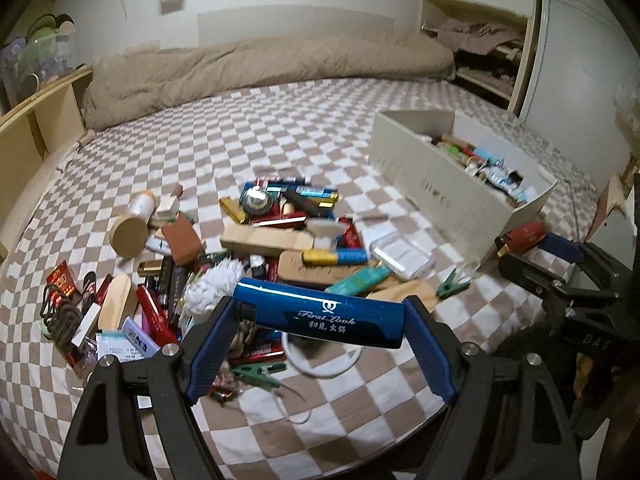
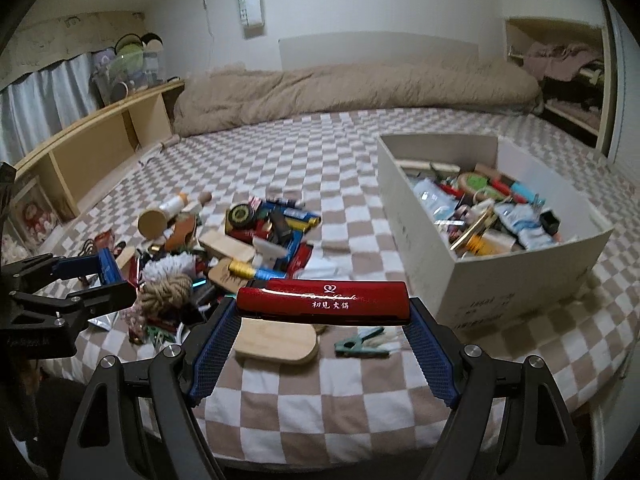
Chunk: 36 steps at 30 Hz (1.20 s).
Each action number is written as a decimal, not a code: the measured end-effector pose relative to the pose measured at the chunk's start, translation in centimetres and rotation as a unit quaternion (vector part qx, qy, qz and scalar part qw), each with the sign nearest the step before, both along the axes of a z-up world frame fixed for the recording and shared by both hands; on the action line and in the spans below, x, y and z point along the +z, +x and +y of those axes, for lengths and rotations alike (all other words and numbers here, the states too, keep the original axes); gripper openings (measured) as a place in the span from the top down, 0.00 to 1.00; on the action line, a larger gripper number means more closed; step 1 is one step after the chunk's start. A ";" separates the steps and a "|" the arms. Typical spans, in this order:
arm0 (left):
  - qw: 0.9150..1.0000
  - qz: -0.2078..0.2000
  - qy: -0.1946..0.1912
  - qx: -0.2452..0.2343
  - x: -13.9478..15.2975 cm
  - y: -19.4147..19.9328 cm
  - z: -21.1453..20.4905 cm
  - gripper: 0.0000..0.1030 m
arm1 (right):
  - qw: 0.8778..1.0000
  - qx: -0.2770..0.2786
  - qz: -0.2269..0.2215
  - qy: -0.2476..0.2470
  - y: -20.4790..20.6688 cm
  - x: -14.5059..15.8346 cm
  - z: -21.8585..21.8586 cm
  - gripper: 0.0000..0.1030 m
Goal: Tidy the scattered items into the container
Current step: 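Carry the blue and red lighters toward the white shoebox with both tools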
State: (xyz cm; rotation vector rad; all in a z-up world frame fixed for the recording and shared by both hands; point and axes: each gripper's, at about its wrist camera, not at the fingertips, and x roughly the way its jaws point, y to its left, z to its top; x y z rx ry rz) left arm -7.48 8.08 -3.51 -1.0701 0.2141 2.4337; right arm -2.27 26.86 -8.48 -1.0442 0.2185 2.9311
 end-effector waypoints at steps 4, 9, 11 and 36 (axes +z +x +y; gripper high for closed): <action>1.000 0.013 0.013 -0.006 1.3 0.6 0.7 0.20 | 1.000 -0.002 0.014 0.003 0.6 1.1 0.4 0.20; 0.999 0.030 0.030 -0.016 2.9 1.1 1.8 0.20 | 1.000 -0.007 0.027 -0.004 1.1 2.5 1.3 0.20; 0.998 0.036 0.039 -0.020 3.6 1.2 2.2 0.20 | 0.999 -0.010 0.033 -0.012 1.3 3.1 1.8 0.20; 0.989 0.075 0.094 -0.090 9.0 -0.5 11.5 0.20 | 0.988 -0.102 0.109 -0.023 1.9 9.6 13.7 0.20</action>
